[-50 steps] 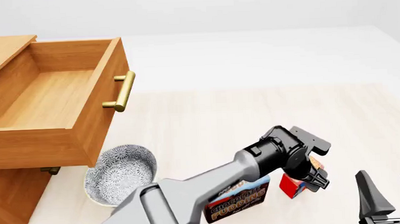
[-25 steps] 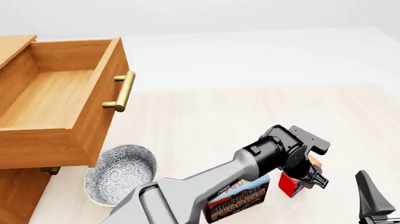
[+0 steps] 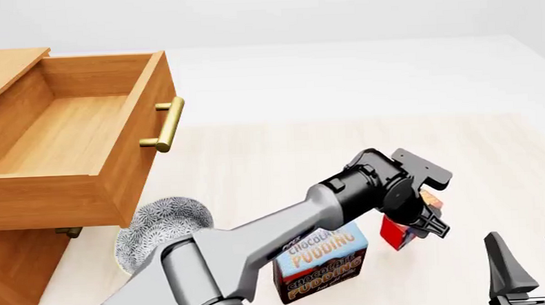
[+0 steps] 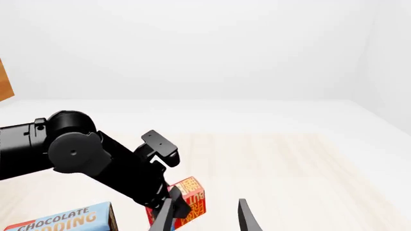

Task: Put the butter at the back in the top drawer of the cabinet and close it.

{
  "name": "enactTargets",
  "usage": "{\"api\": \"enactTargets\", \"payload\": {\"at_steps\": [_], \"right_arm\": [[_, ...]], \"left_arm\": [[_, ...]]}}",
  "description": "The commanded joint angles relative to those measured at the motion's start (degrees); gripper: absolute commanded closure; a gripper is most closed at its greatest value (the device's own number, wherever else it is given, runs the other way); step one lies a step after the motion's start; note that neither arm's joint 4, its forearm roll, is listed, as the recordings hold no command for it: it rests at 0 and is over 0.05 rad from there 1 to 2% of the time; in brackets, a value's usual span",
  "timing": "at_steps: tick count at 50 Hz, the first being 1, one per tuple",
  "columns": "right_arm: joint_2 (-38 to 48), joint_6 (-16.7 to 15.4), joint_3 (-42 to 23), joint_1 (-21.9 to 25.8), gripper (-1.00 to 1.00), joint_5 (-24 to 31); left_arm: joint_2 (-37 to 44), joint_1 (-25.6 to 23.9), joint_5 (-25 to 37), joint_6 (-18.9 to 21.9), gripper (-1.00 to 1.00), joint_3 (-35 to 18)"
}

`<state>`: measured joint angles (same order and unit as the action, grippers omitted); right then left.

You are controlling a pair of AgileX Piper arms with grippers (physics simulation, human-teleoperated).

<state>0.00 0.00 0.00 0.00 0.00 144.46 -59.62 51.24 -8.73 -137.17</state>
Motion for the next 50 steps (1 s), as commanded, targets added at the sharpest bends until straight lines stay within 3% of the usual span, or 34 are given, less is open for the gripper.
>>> {"api": "enactTargets", "payload": {"at_steps": [1, 17, 50], "right_arm": [[0.0, 0.0, 0.0, 0.0, -1.00, 0.0], [0.0, 0.0, 0.0, 0.0, -1.00, 0.0], [0.0, 0.0, 0.0, 0.0, -1.00, 0.0]], "left_arm": [[-4.4, 0.6, -0.4, 2.3, 1.00, 1.0], [-8.6, 1.9, 0.4, 4.6, 1.00, 2.5], [-19.7, 5.3, 0.0, 10.4, 1.00, 11.5]]}}
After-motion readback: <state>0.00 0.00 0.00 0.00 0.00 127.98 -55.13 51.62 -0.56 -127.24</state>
